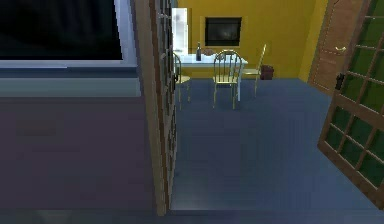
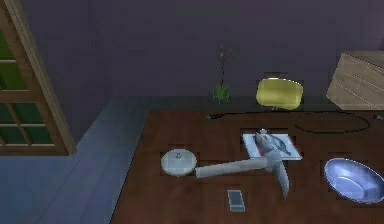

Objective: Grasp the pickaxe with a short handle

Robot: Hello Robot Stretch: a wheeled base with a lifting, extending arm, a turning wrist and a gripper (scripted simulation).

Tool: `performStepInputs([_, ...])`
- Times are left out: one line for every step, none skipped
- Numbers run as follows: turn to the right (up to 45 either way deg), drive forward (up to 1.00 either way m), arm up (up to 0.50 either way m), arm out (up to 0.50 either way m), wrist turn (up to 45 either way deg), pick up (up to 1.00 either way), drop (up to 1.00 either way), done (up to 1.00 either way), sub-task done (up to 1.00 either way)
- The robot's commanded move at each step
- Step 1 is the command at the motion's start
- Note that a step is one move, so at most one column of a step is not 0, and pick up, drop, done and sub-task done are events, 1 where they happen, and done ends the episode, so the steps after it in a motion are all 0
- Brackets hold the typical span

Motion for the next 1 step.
performStepInputs([0.0, 0.00, 0.50, 0.00, 0.0, 0.00, 0.00, 0.00, 0.00])
